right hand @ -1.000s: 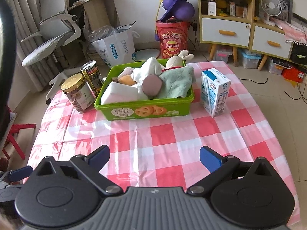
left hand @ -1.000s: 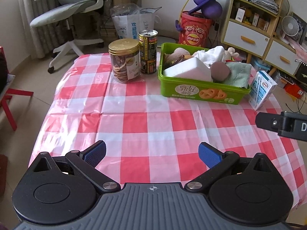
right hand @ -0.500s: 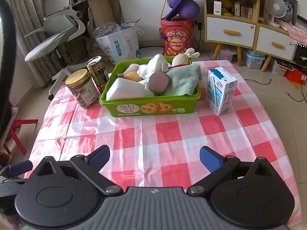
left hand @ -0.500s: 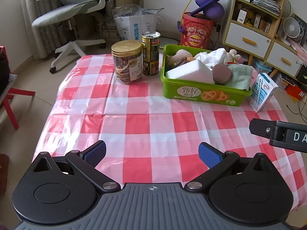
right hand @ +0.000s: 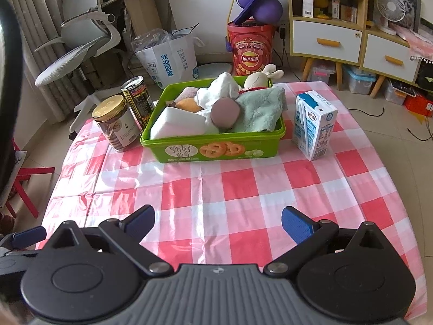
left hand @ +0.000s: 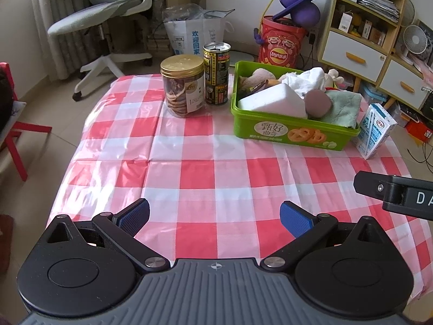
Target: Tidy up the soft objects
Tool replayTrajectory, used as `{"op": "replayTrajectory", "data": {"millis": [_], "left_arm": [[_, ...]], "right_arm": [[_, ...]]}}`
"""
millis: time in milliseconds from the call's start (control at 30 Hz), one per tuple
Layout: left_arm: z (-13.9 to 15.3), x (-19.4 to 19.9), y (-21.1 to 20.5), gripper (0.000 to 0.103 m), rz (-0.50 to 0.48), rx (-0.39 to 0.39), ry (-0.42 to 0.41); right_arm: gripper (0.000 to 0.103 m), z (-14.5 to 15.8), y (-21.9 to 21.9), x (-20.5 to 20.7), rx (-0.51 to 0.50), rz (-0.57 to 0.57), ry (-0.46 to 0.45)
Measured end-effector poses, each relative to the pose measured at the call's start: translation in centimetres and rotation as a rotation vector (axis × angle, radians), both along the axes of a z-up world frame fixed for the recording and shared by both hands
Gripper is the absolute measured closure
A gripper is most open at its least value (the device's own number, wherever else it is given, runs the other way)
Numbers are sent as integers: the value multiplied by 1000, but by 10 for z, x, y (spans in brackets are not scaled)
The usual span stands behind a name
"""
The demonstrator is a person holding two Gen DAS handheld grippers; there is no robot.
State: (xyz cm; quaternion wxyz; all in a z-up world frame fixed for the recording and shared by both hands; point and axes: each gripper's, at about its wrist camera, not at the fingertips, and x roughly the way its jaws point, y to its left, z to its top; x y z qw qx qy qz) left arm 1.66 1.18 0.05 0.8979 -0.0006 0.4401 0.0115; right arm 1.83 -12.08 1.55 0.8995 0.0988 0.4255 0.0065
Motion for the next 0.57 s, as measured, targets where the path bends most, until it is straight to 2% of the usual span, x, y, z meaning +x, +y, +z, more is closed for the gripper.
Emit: {"op": "replayTrajectory", "data": {"millis": [567], "left_arm": [[-5,4,-6,5,-9,10,15]], "right_arm": [[26,-7,-7,3,13,-7,12]]}}
